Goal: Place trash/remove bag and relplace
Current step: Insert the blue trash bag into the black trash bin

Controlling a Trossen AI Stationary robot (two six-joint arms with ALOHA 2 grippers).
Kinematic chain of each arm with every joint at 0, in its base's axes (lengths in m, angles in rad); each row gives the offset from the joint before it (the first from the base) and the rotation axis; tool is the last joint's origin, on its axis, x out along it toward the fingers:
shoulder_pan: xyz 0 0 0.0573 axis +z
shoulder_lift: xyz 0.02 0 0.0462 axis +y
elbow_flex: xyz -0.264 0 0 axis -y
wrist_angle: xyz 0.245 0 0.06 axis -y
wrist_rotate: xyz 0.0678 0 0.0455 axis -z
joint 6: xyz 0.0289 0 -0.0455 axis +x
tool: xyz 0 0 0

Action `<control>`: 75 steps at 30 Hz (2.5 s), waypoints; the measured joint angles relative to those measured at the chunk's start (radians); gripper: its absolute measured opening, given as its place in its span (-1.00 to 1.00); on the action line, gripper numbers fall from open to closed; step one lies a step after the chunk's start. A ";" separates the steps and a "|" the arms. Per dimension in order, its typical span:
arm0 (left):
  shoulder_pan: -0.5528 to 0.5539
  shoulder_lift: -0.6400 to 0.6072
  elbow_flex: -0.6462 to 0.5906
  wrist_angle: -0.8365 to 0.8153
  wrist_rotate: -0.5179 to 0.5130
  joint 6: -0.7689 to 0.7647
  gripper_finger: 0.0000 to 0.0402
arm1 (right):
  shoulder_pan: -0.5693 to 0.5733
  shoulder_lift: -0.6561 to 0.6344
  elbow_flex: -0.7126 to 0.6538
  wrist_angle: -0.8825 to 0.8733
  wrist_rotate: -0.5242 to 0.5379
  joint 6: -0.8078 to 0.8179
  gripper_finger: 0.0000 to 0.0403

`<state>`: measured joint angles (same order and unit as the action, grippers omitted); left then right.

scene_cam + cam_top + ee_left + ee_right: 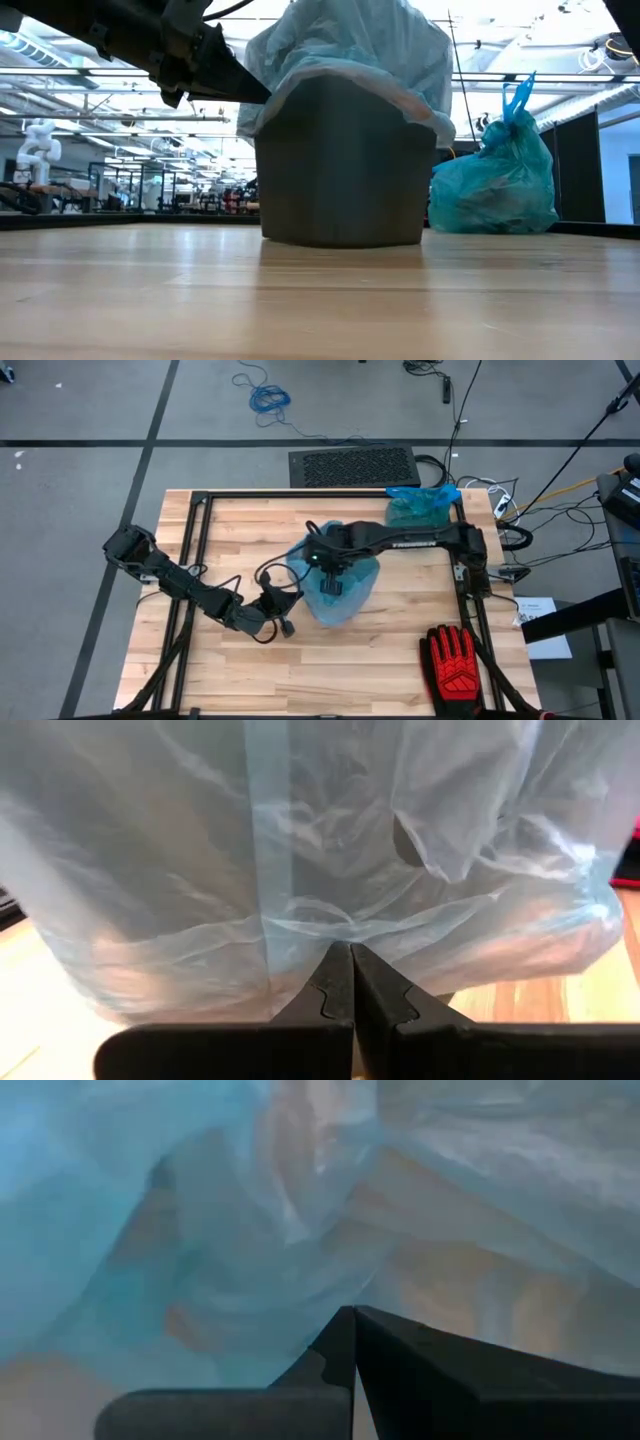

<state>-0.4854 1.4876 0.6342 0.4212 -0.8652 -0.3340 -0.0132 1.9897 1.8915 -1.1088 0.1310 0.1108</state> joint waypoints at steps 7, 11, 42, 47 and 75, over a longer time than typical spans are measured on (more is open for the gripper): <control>0.000 0.000 0.000 -0.002 0.000 0.000 -1.00 | -0.025 0.037 0.001 -0.005 -0.029 -0.003 -1.00; -0.001 0.000 0.000 -0.003 0.000 0.003 -1.00 | -0.026 0.054 -0.001 -0.012 -0.043 -0.002 -1.00; 0.066 -0.002 0.012 0.010 0.054 0.079 -1.00 | -0.025 0.071 -0.043 0.020 -0.059 -0.127 -1.00; 0.066 -0.002 0.012 0.007 0.054 0.079 -1.00 | -0.024 0.070 -0.102 0.055 -0.059 -0.131 -1.00; 0.066 -0.002 0.011 0.003 0.054 0.079 -1.00 | -0.014 0.096 -0.061 0.000 -0.164 -0.119 -1.00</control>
<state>-0.4194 1.4860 0.6456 0.4245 -0.8108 -0.2546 -0.0277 2.0857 1.8304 -1.1084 -0.0332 -0.0080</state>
